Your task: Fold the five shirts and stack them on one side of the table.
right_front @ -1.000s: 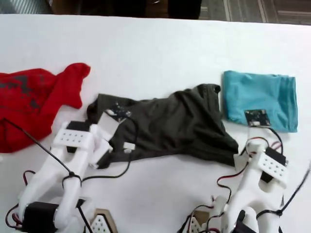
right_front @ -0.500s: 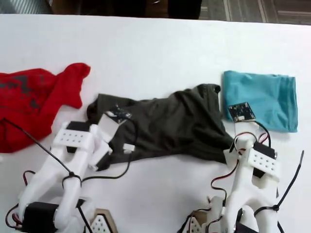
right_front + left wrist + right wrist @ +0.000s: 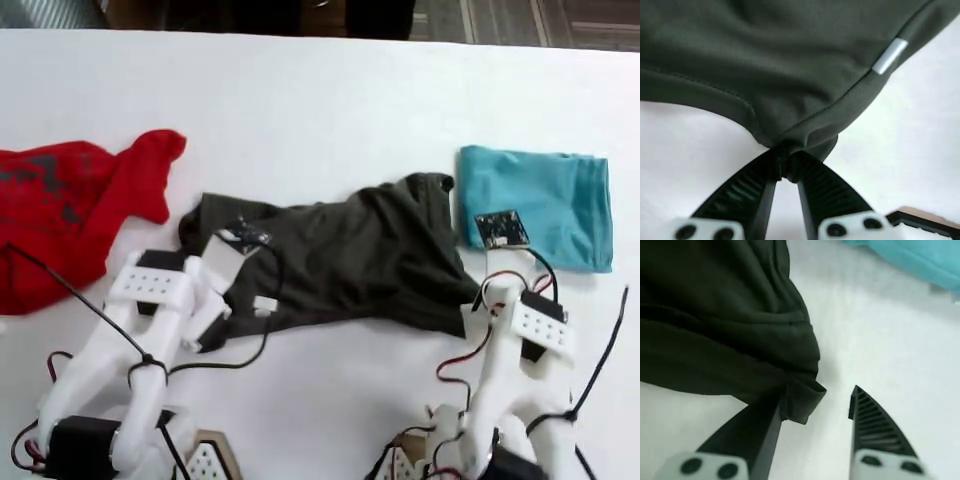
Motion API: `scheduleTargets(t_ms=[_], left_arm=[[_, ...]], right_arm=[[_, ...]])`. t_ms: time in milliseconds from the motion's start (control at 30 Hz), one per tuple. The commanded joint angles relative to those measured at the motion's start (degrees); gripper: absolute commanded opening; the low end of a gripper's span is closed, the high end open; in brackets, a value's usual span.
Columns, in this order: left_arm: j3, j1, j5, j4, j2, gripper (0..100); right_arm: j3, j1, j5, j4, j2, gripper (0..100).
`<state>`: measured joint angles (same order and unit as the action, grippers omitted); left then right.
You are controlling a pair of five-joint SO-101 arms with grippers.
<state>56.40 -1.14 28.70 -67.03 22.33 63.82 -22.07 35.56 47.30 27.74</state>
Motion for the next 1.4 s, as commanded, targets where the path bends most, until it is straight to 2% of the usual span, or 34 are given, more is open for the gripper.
scheduleTargets(t_ms=[0, 167, 400, 700, 1100, 1200, 1267, 1367], left_arm=[[-0.4, 0.0, 0.2, -0.4, 1.4, 3], [-0.6, 0.0, 0.4, -0.4, 1.4, 3], [-0.7, 0.1, 0.5, 0.0, 1.4, 3], [-0.8, 0.0, 0.5, 0.1, 1.4, 3], [-1.1, 0.0, 0.3, 0.0, 1.4, 3], [-4.8, 0.0, 0.1, -2.2, 1.5, 3], [-9.2, 0.0, 0.1, -5.5, 1.5, 3], [-17.1, 0.0, 0.1, -11.2, 1.5, 3]], right_arm=[[-2.7, 0.2, -0.3, -2.4, -5.7, 18.0], [-5.5, 0.5, -0.3, 1.1, -7.6, 17.6], [-5.3, 0.0, -0.9, 2.6, -0.7, 2.2], [-5.1, 0.1, -0.9, 7.1, 9.8, 2.0], [2.6, 0.2, -0.8, 0.7, 10.5, 2.1], [0.5, 0.2, -3.6, 0.8, 10.5, 2.1], [-1.8, 0.6, -7.7, 1.0, 10.5, 2.1], [-8.0, 2.5, -9.8, 1.9, 10.5, 2.0]])
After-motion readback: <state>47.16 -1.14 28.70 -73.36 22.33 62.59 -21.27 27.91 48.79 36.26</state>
